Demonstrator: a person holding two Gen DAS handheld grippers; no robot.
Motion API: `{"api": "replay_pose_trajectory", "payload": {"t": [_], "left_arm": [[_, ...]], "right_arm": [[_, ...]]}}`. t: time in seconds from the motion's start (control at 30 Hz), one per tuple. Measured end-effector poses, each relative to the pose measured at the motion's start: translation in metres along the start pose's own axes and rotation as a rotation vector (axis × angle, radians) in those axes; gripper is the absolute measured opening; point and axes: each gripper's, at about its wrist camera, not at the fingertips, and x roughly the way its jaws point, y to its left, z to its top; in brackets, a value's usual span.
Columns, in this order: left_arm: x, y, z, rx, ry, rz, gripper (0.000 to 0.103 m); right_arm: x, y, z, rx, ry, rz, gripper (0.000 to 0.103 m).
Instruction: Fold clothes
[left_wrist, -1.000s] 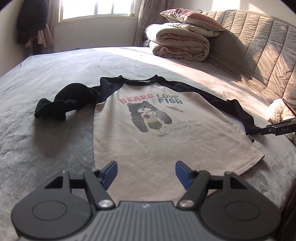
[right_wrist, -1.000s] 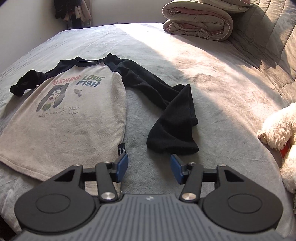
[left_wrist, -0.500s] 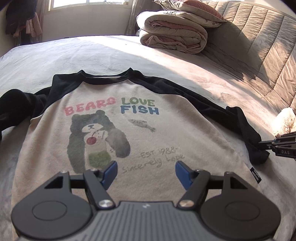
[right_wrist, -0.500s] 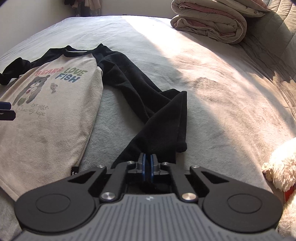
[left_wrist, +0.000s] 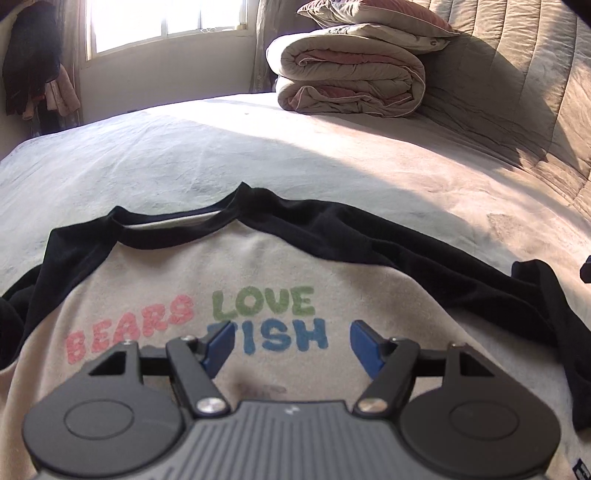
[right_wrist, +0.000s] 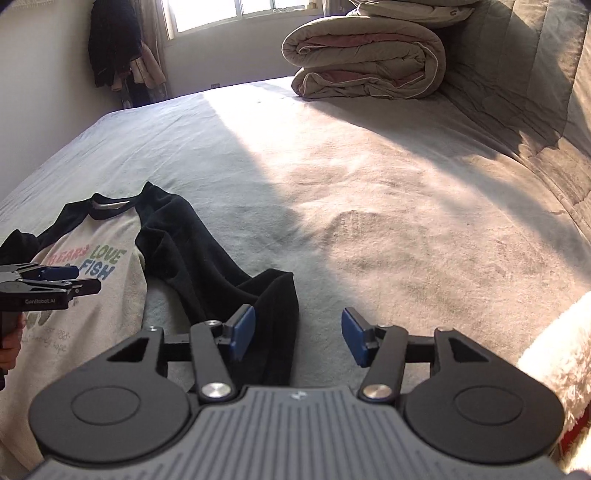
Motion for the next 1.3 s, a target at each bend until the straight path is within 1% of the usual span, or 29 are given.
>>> {"api": "replay_pose_trajectory", "payload": {"t": [0.07, 0.2, 0.3, 0.37, 0.5, 0.53, 0.57, 0.6, 0.63, 0.7, 0.73, 0.77, 0.8, 0.83, 0.87, 0.9, 0.93, 1.03, 1.1, 1.13, 1.23, 1.3], "left_arm": [[0.015, 0.006, 0.015, 0.028, -0.026, 0.040, 0.070], [0.047, 0.024, 0.043, 0.047, -0.057, 0.097, 0.070], [0.076, 0.040, 0.059, 0.047, -0.049, 0.113, 0.070], [0.090, 0.050, 0.066, 0.048, -0.041, 0.107, 0.069], [0.108, 0.065, 0.077, 0.046, -0.052, 0.037, 0.069], [0.112, 0.068, 0.080, 0.044, -0.055, 0.023, 0.069], [0.115, 0.070, 0.082, 0.039, -0.054, 0.013, 0.069], [0.119, 0.071, 0.084, 0.034, -0.053, 0.003, 0.069], [0.122, 0.074, 0.087, 0.023, -0.054, -0.013, 0.069], [0.128, 0.075, 0.091, 0.007, -0.038, -0.071, 0.067], [0.131, 0.076, 0.093, -0.001, -0.029, -0.101, 0.059], [0.135, 0.076, 0.094, -0.012, -0.010, -0.124, 0.048], [0.139, 0.075, 0.096, -0.022, 0.010, -0.147, 0.043], [0.142, 0.075, 0.097, -0.033, 0.030, -0.169, 0.032], [0.144, 0.076, 0.099, -0.062, 0.043, -0.189, 0.015], [0.144, 0.077, 0.100, -0.093, 0.055, -0.209, 0.011], [0.144, 0.075, 0.101, -0.104, 0.050, -0.199, 0.006], [0.138, 0.071, 0.101, -0.116, 0.012, -0.159, 0.005], [0.130, 0.074, 0.097, -0.148, -0.051, -0.139, 0.005], [0.127, 0.076, 0.096, -0.168, -0.082, -0.131, 0.005], [0.125, 0.074, 0.092, -0.182, -0.142, -0.092, 0.005], [0.128, 0.068, 0.092, -0.171, -0.152, -0.078, 0.005]], "right_arm": [[0.017, 0.005, 0.009, -0.023, 0.002, 0.001, 0.057], [0.052, 0.012, 0.026, -0.065, 0.024, 0.052, 0.057], [0.068, 0.017, 0.031, -0.132, 0.036, 0.086, 0.057], [0.073, 0.013, 0.030, -0.151, 0.064, 0.102, 0.057], [0.081, 0.006, 0.027, -0.180, 0.116, 0.134, 0.056], [0.081, 0.003, 0.025, -0.168, 0.122, 0.142, 0.050], [0.082, 0.000, 0.023, -0.157, 0.132, 0.145, 0.037], [0.083, -0.002, 0.021, -0.149, 0.147, 0.144, 0.028], [0.084, -0.003, 0.019, -0.142, 0.155, 0.142, 0.014], [0.083, -0.004, 0.017, -0.130, 0.147, 0.140, 0.010], [0.082, -0.005, 0.017, -0.123, 0.140, 0.136, 0.007], [0.081, -0.004, 0.018, -0.118, 0.127, 0.122, 0.006], [0.078, -0.003, 0.019, -0.123, 0.111, 0.098, 0.006], [0.076, -0.001, 0.021, -0.137, 0.093, 0.069, 0.006], [0.074, -0.001, 0.023, -0.150, 0.073, 0.042, 0.006], [0.071, -0.001, 0.026, -0.162, 0.052, 0.016, 0.006], [0.069, -0.001, 0.028, -0.171, 0.036, -0.015, 0.006], [0.066, -0.007, 0.036, -0.177, -0.008, -0.108, 0.005], [0.065, -0.010, 0.041, -0.169, -0.034, -0.155, 0.005], [0.064, -0.011, 0.042, -0.169, -0.048, -0.174, 0.005], [0.064, -0.015, 0.046, -0.166, -0.079, -0.212, 0.005], [0.070, -0.016, 0.049, -0.176, -0.081, -0.244, 0.005]]}}
